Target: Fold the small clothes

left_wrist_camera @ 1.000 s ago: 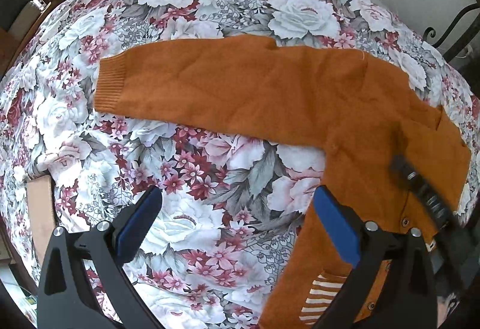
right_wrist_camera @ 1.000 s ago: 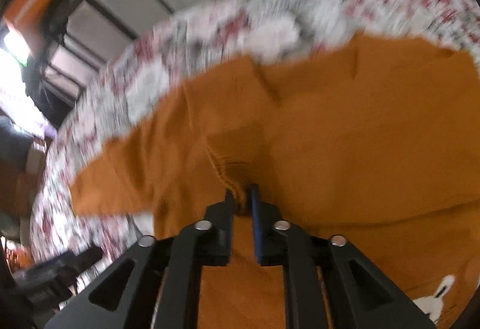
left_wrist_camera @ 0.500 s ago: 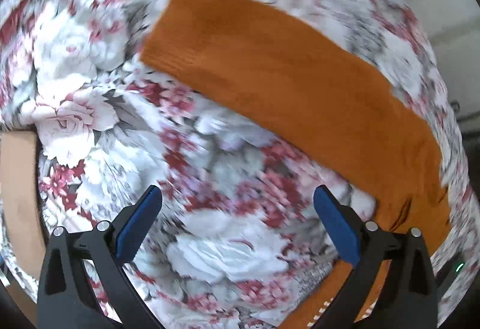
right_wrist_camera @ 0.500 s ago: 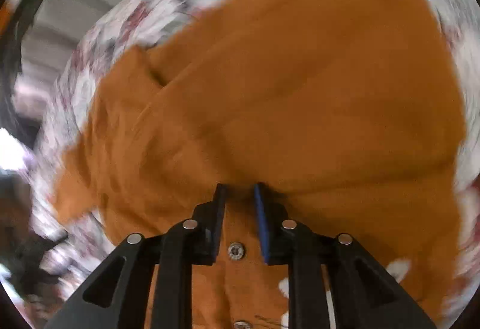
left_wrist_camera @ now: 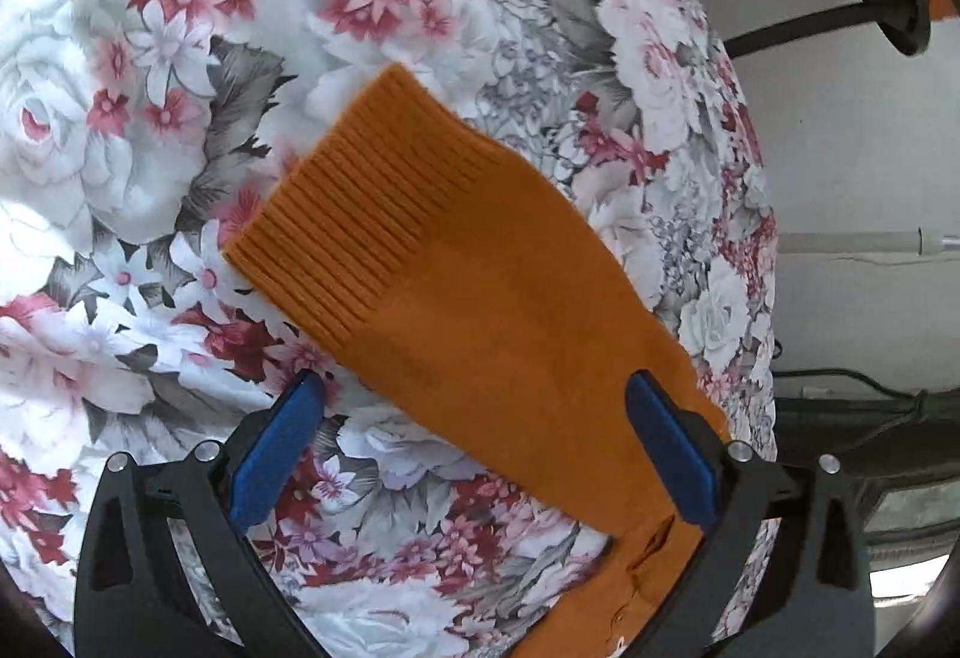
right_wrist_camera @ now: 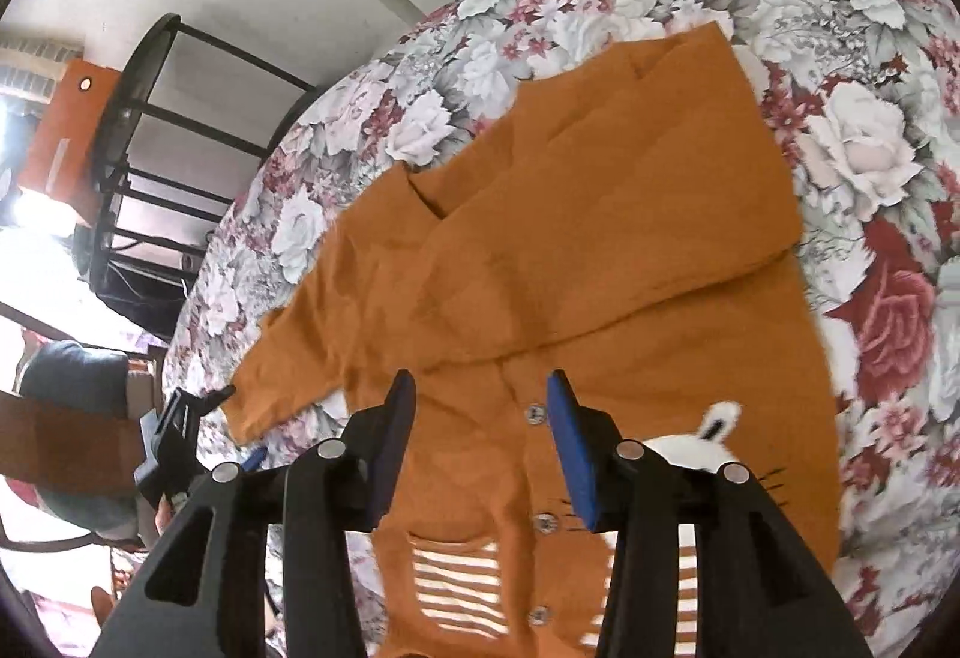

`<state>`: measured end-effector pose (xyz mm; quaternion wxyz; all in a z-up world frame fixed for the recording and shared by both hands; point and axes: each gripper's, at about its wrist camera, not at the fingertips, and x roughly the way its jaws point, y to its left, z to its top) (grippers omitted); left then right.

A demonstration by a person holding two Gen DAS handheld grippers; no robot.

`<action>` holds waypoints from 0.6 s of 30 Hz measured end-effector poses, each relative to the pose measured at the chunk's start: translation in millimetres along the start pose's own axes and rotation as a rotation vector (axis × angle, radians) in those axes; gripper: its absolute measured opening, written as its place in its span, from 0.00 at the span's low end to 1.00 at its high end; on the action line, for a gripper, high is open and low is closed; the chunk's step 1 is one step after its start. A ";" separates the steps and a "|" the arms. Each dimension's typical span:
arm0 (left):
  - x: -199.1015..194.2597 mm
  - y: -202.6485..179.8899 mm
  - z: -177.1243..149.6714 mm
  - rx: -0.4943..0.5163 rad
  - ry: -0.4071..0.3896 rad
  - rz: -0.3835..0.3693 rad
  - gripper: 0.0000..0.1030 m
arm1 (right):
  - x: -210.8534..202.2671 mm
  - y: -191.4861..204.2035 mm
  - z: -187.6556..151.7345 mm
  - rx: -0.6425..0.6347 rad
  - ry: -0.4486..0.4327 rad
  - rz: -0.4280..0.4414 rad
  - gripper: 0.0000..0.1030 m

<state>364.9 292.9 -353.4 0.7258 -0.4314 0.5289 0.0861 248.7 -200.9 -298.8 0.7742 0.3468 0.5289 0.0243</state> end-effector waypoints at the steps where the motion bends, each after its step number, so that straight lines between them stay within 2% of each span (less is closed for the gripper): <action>1: 1.0 -3.0 3.7 -0.006 -0.008 -0.002 0.88 | -0.6 -0.8 1.2 -0.001 -0.002 -0.004 0.44; 3: -1.9 1.5 1.4 -0.001 -0.036 0.006 0.70 | -4.3 -3.3 2.7 0.006 -0.013 -0.003 0.44; 5: -1.7 -0.1 4.7 0.022 -0.054 0.035 0.44 | -11.6 -8.6 5.4 0.013 -0.028 0.005 0.44; 6: -1.1 -0.4 5.9 0.029 -0.061 0.055 0.39 | -14.1 -10.1 6.7 0.013 -0.034 0.007 0.44; 7: -1.0 -3.1 6.7 0.030 -0.065 0.062 0.27 | -16.6 -10.8 8.0 0.013 -0.041 0.009 0.44; 8: -4.3 -1.0 6.3 0.028 -0.067 0.035 0.15 | -19.9 -11.2 9.3 0.012 -0.047 0.015 0.44; 9: -9.0 5.5 5.5 0.022 -0.067 0.002 0.09 | -22.3 -11.2 10.4 0.011 -0.052 0.020 0.44; 10: -12.6 1.2 4.6 0.020 -0.068 -0.034 0.09 | -24.5 -11.1 11.3 0.012 -0.055 0.025 0.44; 11: -17.5 -2.9 2.9 0.035 -0.079 -0.027 0.09 | -27.6 -11.6 12.4 0.014 -0.059 0.032 0.44; 18: -42.4 -71.9 -33.8 0.284 -0.158 0.081 0.09 | -46.1 -14.1 15.5 0.029 -0.092 0.058 0.44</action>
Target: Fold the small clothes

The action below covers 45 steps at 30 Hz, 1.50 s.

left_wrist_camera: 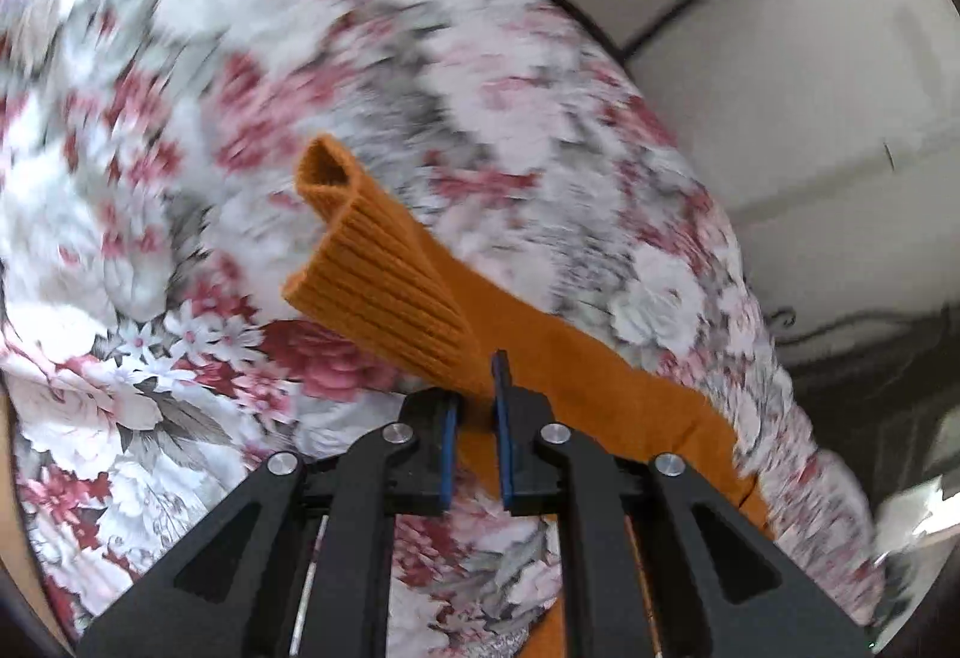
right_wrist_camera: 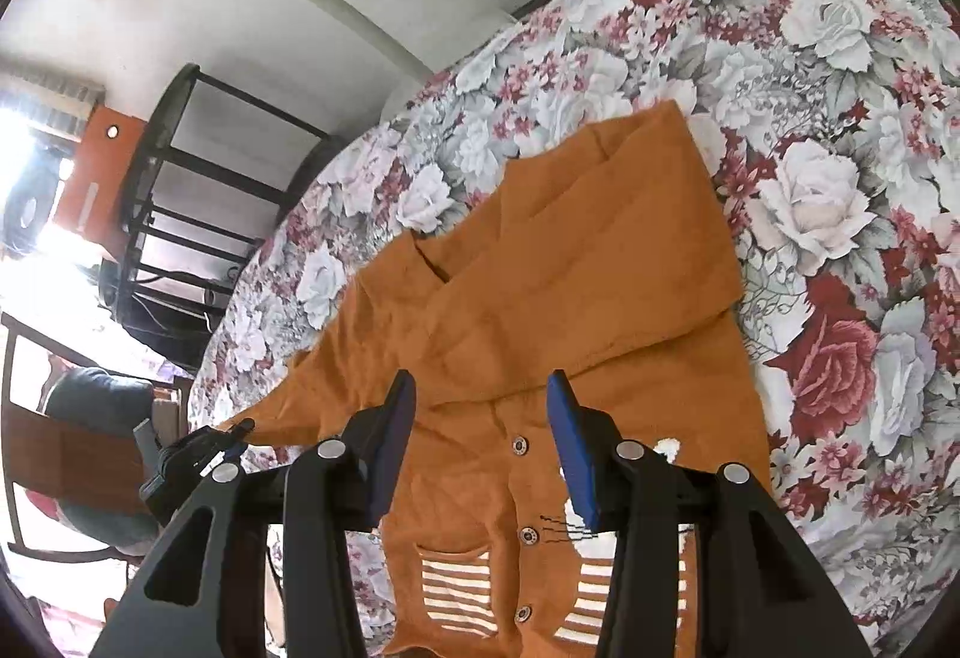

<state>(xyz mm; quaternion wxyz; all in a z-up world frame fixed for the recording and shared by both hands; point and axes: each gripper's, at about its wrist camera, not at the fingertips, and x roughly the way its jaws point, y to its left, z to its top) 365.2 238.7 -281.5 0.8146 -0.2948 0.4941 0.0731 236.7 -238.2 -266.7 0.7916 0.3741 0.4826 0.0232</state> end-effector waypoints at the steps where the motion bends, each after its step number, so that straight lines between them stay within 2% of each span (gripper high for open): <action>1: -3.5 -9.7 -3.5 0.029 -0.005 0.004 0.09 | -3.5 -1.5 1.2 0.002 -0.006 0.002 0.44; 10: -23.8 -103.2 -54.0 0.289 -0.021 0.042 0.09 | -25.2 -16.7 5.8 0.036 -0.043 0.019 0.45; 21: -15.2 -207.1 -109.1 0.465 -0.026 0.002 0.09 | -58.1 -58.6 11.4 0.095 -0.075 0.031 0.45; 27: 11.5 -258.1 -161.2 0.610 -0.007 0.011 0.09 | -74.4 -89.9 16.2 0.139 -0.094 0.026 0.46; 33: 63.6 -291.3 -234.4 0.792 0.080 0.041 0.10 | -81.4 -119.0 21.3 0.188 -0.104 0.001 0.46; 34: 77.8 -295.2 -249.7 0.838 0.117 0.065 0.17 | -81.7 -123.9 22.4 0.203 -0.104 0.000 0.46; 35: 86.4 -295.6 -258.4 0.858 0.142 0.084 0.32 | -81.2 -125.8 22.5 0.211 -0.104 0.001 0.46; 37: 100.7 -292.6 -274.6 0.880 0.193 0.127 0.53 | -78.5 -126.9 23.9 0.219 -0.100 0.007 0.46; 39: 97.8 -292.5 -279.9 0.896 0.205 0.115 0.58 | -72.3 -122.4 25.2 0.217 -0.091 0.017 0.46; 40: 92.0 -293.1 -279.6 0.903 0.202 0.102 0.65 | -68.3 -118.3 25.5 0.213 -0.087 0.024 0.46; 41: 81.0 -293.1 -275.1 0.902 0.178 0.082 0.76 | -62.2 -112.5 26.3 0.203 -0.080 0.030 0.46; 43: 63.3 -289.5 -261.7 0.873 0.119 0.065 0.90 | -51.1 -102.4 27.2 0.183 -0.070 0.035 0.46; 45: 51.0 -277.2 -240.4 0.808 0.073 0.060 0.92 | -34.7 -90.7 28.3 0.160 -0.052 0.043 0.46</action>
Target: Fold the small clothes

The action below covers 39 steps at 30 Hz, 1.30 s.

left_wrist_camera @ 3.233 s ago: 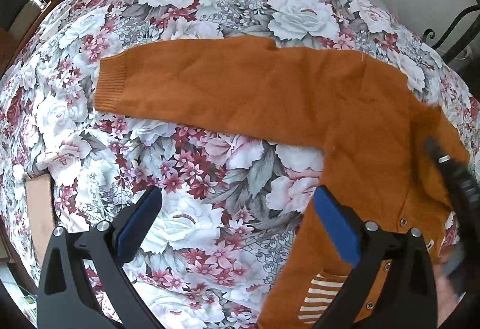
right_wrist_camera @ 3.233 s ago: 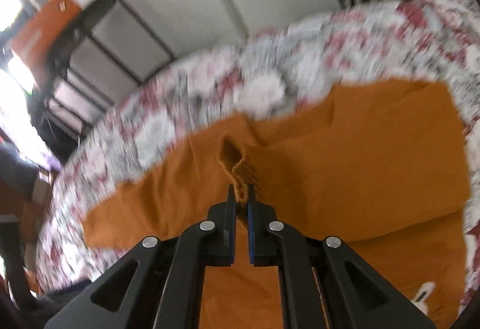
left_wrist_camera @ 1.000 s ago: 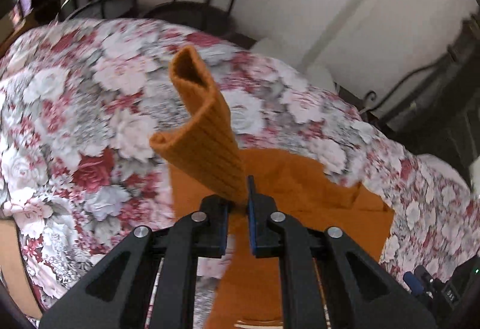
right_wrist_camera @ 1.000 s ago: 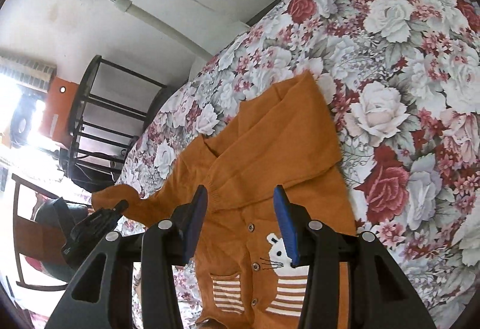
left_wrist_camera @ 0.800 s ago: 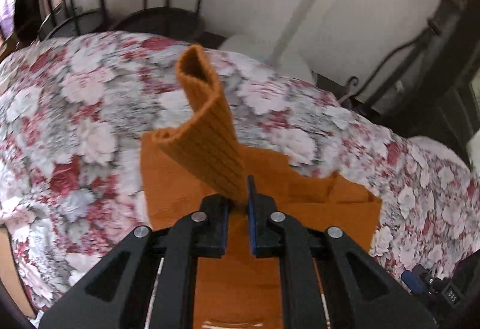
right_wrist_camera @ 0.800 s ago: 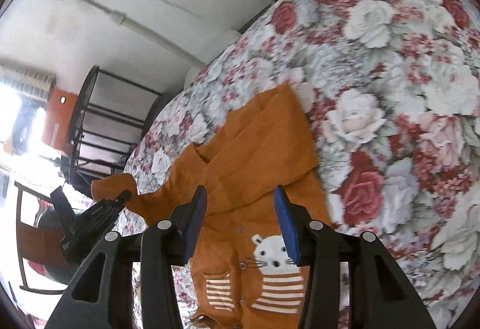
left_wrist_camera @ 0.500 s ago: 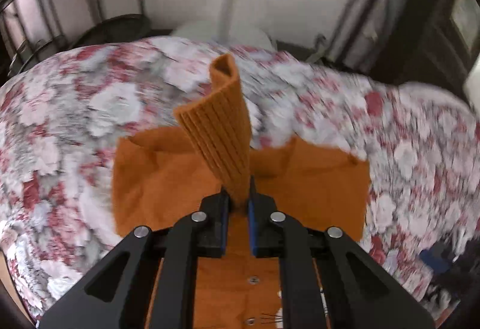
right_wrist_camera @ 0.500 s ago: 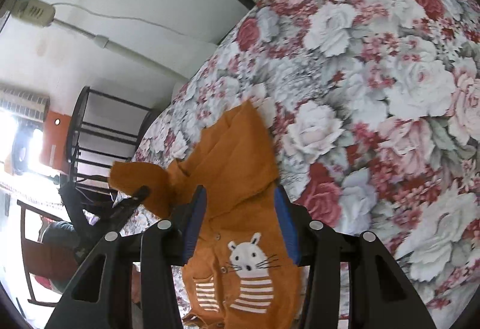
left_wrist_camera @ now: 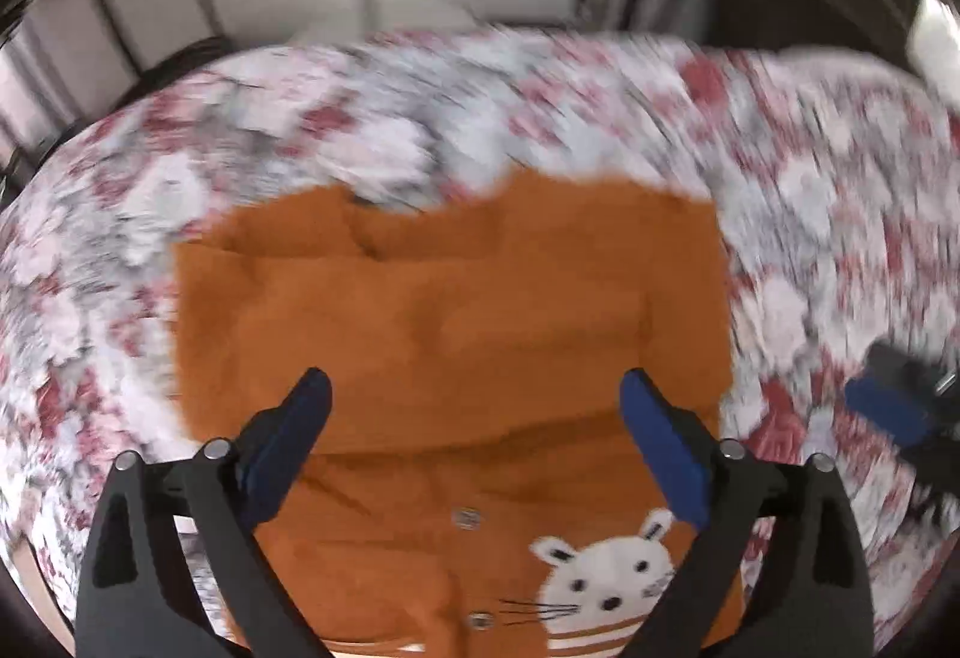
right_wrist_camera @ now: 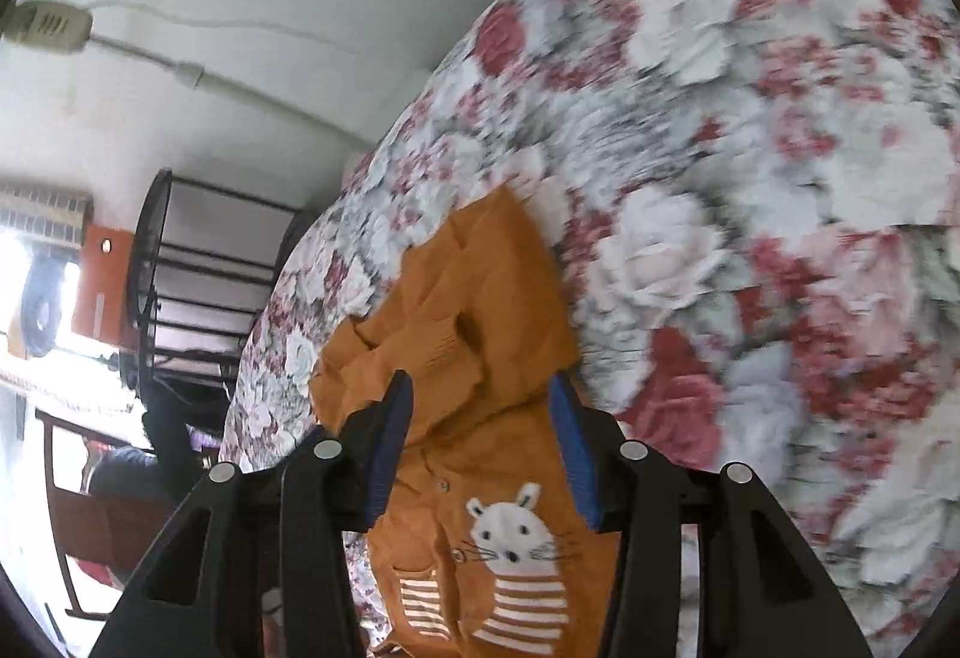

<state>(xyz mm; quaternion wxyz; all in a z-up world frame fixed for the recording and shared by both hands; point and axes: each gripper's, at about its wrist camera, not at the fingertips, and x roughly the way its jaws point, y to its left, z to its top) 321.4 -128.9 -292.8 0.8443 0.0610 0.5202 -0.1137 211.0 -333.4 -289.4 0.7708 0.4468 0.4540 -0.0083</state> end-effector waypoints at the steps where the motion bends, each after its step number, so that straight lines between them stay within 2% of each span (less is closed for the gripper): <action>1: -0.8 19.0 1.8 -0.055 0.001 -0.001 0.91 | 10.4 5.7 -1.0 -0.016 0.008 0.005 0.46; 3: 4.4 40.6 3.0 -0.123 0.017 0.012 0.91 | 27.3 14.4 -3.2 -0.047 0.016 -0.004 0.42; 6: 16.0 74.8 0.7 -0.191 0.050 0.072 0.91 | 53.5 25.7 -7.9 -0.084 0.041 0.011 0.24; 11: 42.5 111.3 -9.5 -0.210 0.108 0.093 0.91 | 93.2 48.0 -13.8 -0.141 0.082 0.082 0.22; 12: 51.8 114.8 -11.5 -0.198 0.139 0.112 0.91 | 103.4 49.6 -14.4 -0.150 0.098 0.071 0.23; 13: 69.5 119.8 -17.3 -0.176 0.209 0.147 0.92 | 114.8 47.8 -14.5 -0.154 0.121 0.035 0.22; 14: 83.1 124.6 -23.4 -0.171 0.265 0.157 0.96 | 130.9 40.1 -15.7 -0.145 0.158 -0.053 0.21; 16: 91.6 138.4 -29.1 -0.230 0.291 0.097 0.96 | 145.2 17.0 -17.1 -0.072 0.180 -0.103 0.00; 18: 87.5 144.1 -25.4 -0.241 0.300 0.077 0.96 | 141.3 13.3 -14.4 -0.031 0.187 -0.080 0.00; 19: 77.1 145.4 -21.0 -0.239 0.267 0.083 0.94 | 135.2 18.7 -12.8 -0.041 0.179 -0.075 0.07; 21: 58.1 142.3 -13.5 -0.214 0.192 0.047 0.94 | 117.5 40.8 -12.8 -0.138 0.129 -0.065 0.09; 23: 51.9 134.5 -12.2 -0.170 0.170 0.039 0.95 | 114.3 53.0 -16.9 -0.193 0.138 -0.058 0.19; 24: 60.3 127.2 -16.7 -0.122 0.205 0.095 0.95 | 118.4 52.1 -20.1 -0.194 0.162 -0.068 0.28; 25: 70.2 123.0 -21.8 -0.092 0.249 0.131 0.96 | 127.3 47.9 -26.0 -0.189 0.208 -0.108 0.29; 26: 88.1 118.9 -32.4 -0.060 0.333 0.158 0.96 | 138.8 37.3 -32.1 -0.173 0.270 -0.158 0.28; 27: 96.9 118.8 -39.9 -0.059 0.380 0.163 0.96 | 143.7 28.3 -36.1 -0.148 0.294 -0.184 0.17; 28: 95.4 120.6 -43.9 -0.073 0.385 0.165 0.96 | 141.3 22.5 -37.8 -0.121 0.289 -0.196 0.11; 30: 80.6 121.4 -39.7 -0.062 0.378 0.151 0.95 | 121.0 29.5 -35.8 -0.107 0.288 -0.191 0.16; 32: 52.0 124.7 -33.4 -0.064 0.322 0.128 0.95 | 85.3 50.7 -34.1 -0.159 0.215 -0.139 0.30; 33: 40.8 126.8 -32.9 -0.071 0.306 0.107 0.95 | 69.8 58.2 -35.1 -0.188 0.182 -0.135 0.44; 36: 10.9 134.4 -49.0 -0.085 0.306 0.020 0.95 | 29.1 61.6 -49.4 -0.254 0.137 -0.154 0.45; 39: -8.9 143.5 -78.7 -0.059 0.322 0.020 0.95 | 11.1 42.8 -61.6 -0.231 0.151 -0.171 0.45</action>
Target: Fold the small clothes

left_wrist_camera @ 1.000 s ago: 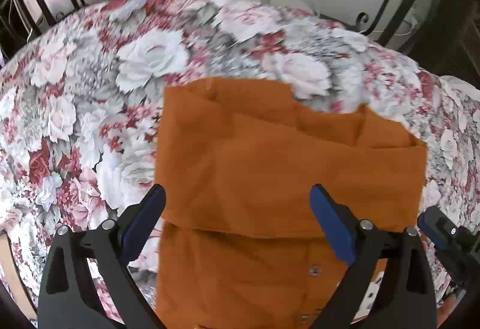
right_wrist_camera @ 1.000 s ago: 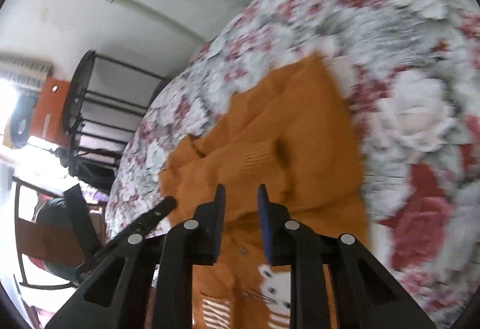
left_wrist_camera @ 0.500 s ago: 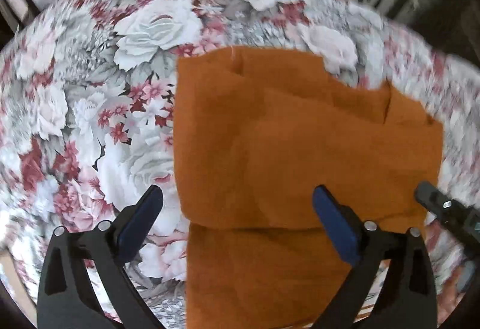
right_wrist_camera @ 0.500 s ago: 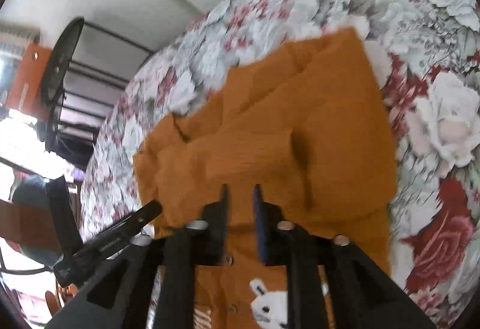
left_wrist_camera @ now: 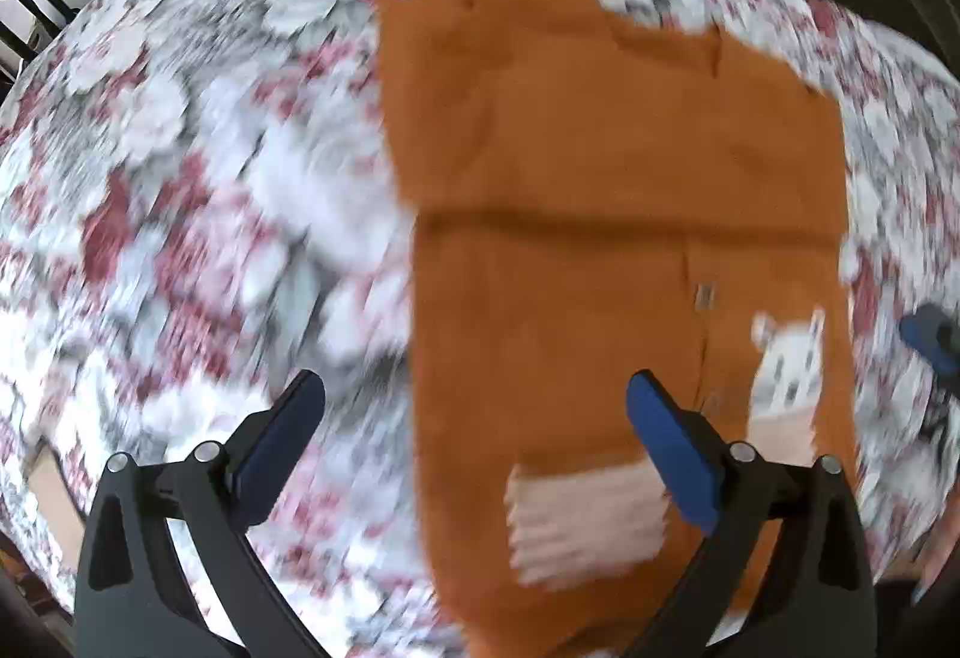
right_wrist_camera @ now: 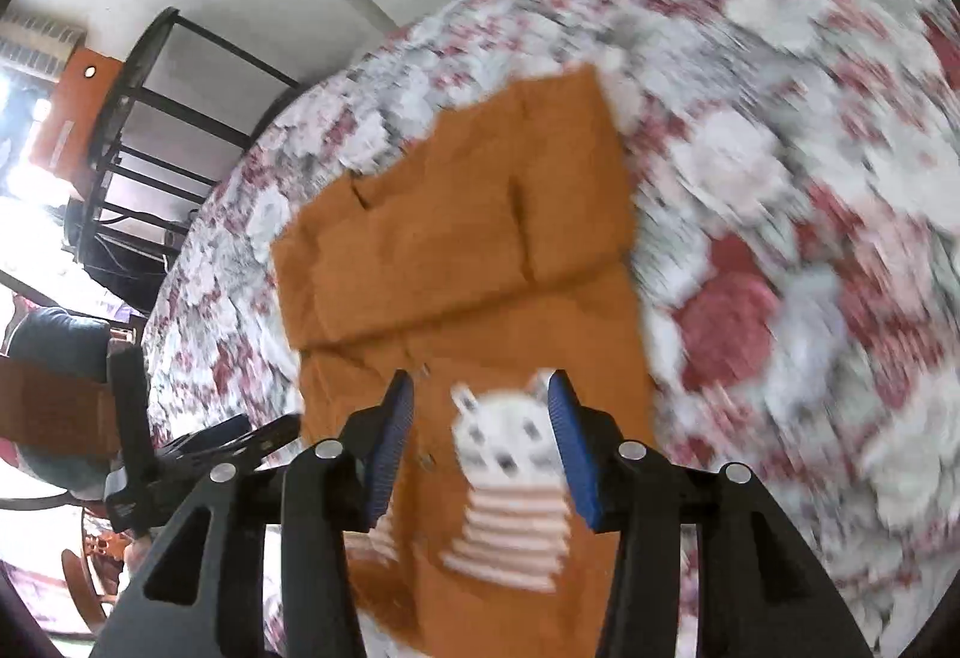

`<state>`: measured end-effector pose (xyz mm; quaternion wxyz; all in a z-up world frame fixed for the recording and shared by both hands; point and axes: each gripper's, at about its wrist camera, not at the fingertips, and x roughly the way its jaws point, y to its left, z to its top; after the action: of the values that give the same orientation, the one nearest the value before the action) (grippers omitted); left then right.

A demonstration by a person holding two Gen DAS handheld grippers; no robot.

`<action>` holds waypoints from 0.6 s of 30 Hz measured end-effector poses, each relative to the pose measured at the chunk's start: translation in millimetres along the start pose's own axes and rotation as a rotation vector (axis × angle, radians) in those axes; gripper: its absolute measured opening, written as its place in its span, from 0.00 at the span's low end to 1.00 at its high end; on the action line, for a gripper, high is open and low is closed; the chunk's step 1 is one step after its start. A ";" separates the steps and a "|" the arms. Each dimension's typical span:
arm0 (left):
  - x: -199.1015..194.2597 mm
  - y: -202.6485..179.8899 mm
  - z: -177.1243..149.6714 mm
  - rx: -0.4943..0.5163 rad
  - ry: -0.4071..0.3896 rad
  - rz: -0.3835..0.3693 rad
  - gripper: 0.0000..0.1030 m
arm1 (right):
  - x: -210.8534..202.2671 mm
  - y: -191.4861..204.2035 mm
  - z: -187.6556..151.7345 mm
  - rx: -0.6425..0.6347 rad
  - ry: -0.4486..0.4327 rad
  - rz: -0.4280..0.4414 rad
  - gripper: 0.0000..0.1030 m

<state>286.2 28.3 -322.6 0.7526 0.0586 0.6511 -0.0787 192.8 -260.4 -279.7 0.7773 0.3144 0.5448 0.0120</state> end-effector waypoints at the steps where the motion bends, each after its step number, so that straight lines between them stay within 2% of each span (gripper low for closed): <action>1: -1.1 3.8 -10.5 0.002 0.003 0.005 0.95 | -1.9 -7.7 -7.5 0.000 0.006 -0.004 0.45; 3: 1.0 16.8 -38.1 -0.021 0.023 -0.020 0.95 | -6.1 -27.6 -27.5 0.006 0.025 -0.041 0.45; 4: 6.5 25.6 -53.3 -0.056 0.059 -0.049 0.95 | -7.0 -32.4 -35.6 0.016 0.034 -0.047 0.45; 6: 14.2 34.7 -69.4 -0.106 0.111 -0.115 0.95 | -8.9 -47.0 -56.2 0.053 0.050 -0.018 0.45; 8: 16.9 38.2 -86.3 -0.125 0.116 -0.180 0.95 | -4.9 -57.6 -75.7 0.111 0.079 -0.016 0.47; 9: 18.5 38.2 -94.2 -0.128 0.123 -0.188 0.95 | -2.7 -60.7 -83.9 0.131 0.094 0.004 0.46; 11: 26.4 40.2 -101.8 -0.140 0.151 -0.211 0.95 | -0.1 -64.8 -97.0 0.145 0.111 0.018 0.46; 15: 37.5 29.7 -106.3 -0.186 0.185 -0.325 0.95 | 5.3 -56.8 -106.2 0.096 0.113 0.012 0.45; 16: 47.5 38.0 -105.8 -0.200 0.191 -0.359 0.95 | 7.5 -55.8 -106.8 0.096 0.115 0.018 0.46; 18: 51.5 41.8 -102.0 -0.220 0.182 -0.376 0.94 | 15.7 -54.1 -106.2 0.102 0.120 0.046 0.44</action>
<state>202.5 86.6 -388.9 0.6648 -0.1394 0.7204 -0.1406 90.8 -247.6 -342.2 0.7258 0.3645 0.5830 0.0210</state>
